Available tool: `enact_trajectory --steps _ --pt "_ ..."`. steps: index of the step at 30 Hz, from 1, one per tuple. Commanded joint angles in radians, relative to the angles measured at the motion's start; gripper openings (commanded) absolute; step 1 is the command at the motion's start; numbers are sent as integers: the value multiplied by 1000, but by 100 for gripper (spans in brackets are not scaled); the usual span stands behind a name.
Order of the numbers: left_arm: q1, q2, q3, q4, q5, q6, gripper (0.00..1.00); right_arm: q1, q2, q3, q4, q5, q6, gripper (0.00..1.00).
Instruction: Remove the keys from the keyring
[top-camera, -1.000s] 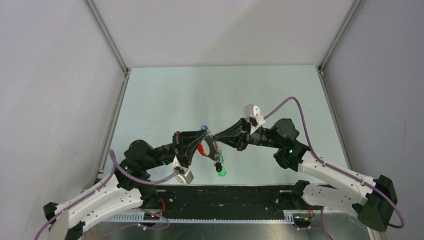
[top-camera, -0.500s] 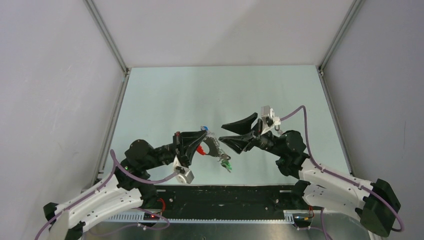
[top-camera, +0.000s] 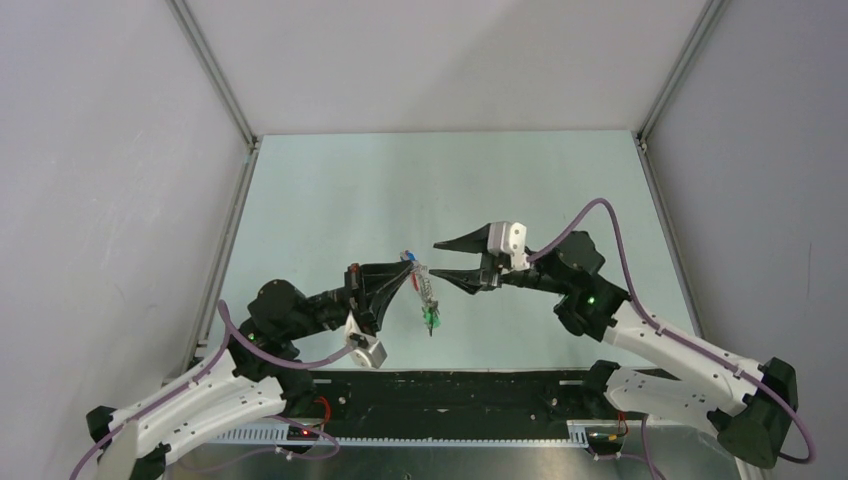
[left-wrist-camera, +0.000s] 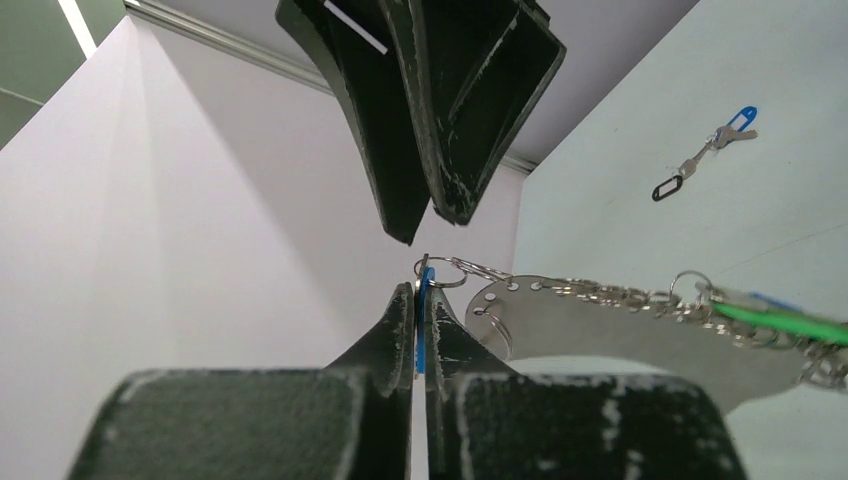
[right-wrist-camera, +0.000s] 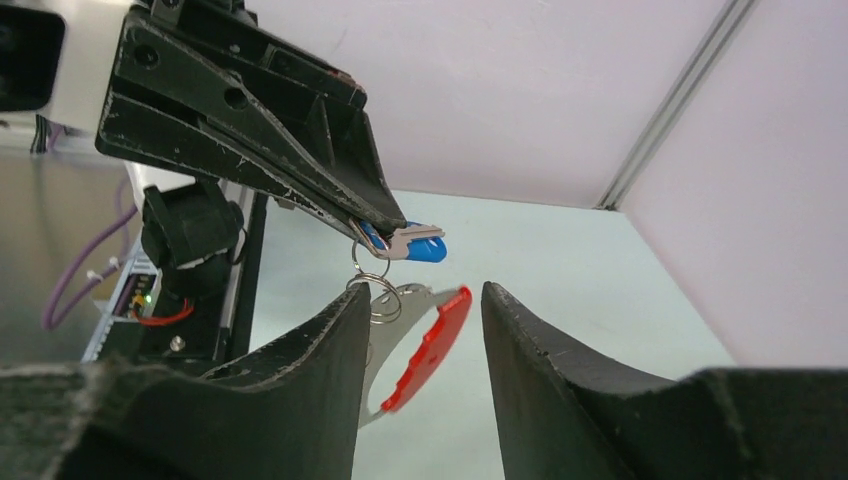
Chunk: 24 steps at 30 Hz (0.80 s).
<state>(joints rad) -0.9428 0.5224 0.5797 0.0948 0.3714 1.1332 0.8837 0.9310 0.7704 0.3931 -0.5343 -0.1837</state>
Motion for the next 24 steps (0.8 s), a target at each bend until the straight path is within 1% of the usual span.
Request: enact_trajectory --steps 1,5,8,10,12,21,23,24 --pt "5 -16 35 65 15 -9 0 11 50 91 -139 -70 -174 49" --pt "5 -16 35 64 18 -10 0 17 86 142 -187 -133 -206 49" --pt "6 -17 35 65 20 -9 0 22 101 159 -207 -151 -216 48" --pt "5 -17 35 65 21 -11 0 23 107 162 -210 -164 -217 44" --pt "5 -15 35 65 20 -11 0 25 109 163 -204 -179 -210 38" --pt "6 -11 35 65 24 -12 0 26 105 163 -173 -230 -168 30" --pt "5 -9 35 64 25 -14 0 26 105 163 -164 -232 -159 28" --pt "5 -8 35 65 26 -15 0 25 105 163 -158 -232 -151 24"
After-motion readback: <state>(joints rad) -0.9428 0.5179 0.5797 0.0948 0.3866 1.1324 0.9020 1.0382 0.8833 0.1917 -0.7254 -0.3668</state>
